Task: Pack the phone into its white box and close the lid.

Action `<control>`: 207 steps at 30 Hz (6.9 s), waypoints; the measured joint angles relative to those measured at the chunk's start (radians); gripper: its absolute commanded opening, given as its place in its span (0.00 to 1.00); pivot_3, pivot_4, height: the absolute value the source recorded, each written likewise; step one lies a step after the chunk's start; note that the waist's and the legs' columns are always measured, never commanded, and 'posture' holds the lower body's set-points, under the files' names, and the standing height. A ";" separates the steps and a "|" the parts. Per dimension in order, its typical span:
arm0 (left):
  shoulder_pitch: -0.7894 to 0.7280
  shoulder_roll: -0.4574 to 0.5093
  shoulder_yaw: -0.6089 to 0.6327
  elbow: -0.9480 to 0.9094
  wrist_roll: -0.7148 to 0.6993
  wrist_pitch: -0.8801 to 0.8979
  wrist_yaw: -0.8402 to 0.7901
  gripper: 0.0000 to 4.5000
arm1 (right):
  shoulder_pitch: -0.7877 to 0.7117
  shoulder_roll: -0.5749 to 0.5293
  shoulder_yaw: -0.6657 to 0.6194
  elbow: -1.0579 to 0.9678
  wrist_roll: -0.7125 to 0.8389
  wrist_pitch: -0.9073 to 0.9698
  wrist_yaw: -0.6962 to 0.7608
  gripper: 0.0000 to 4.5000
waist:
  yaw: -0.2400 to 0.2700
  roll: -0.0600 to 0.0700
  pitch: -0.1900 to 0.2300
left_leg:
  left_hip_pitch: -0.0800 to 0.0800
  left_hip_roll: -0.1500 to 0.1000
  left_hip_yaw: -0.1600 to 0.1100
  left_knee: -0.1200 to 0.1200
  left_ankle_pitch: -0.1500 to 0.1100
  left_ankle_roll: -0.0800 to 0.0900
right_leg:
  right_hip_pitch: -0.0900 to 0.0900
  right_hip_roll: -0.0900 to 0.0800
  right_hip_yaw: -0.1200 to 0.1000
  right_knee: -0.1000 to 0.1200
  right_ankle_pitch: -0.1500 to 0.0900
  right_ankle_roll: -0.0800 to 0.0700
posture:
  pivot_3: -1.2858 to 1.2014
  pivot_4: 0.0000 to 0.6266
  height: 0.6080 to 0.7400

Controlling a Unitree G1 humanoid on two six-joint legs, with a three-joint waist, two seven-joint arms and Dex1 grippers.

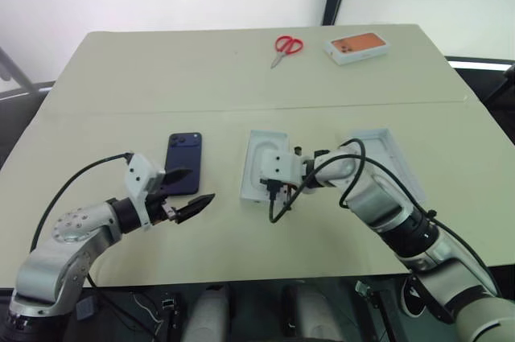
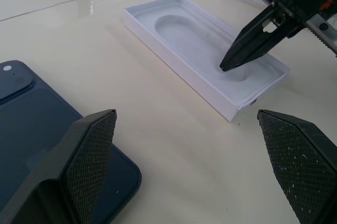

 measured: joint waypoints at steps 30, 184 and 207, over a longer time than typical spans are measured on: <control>-0.510 -0.059 0.280 0.426 -0.199 0.904 0.515 1.00 | -0.157 0.424 0.114 0.401 -0.109 -0.168 -0.225 0.00 | -0.006 -0.002 -0.001 | 0.000 -0.002 0.000 0.000 0.005 -0.009 | -0.002 0.001 0.000 0.004 0.000 0.000 | 0.52 0.24 1.00; -0.463 -0.067 -0.009 0.294 -1.272 0.600 1.171 0.95 | 0.175 -0.193 -0.322 -0.110 0.079 -0.063 -0.062 0.00 | 0.005 -0.008 -0.002 | -0.001 -0.002 0.000 0.001 0.005 -0.009 | -0.001 0.000 0.001 0.001 0.000 0.000 | 0.52 0.24 1.00; -0.600 0.015 -0.581 0.306 0.106 0.136 0.250 0.01 | 0.153 -0.161 -0.181 -0.049 -0.017 -0.073 -0.094 0.00 | 0.001 -0.008 -0.002 | -0.001 -0.003 0.001 0.000 0.002 -0.002 | -0.001 0.002 0.000 0.000 0.000 0.000 | 0.52 0.24 1.00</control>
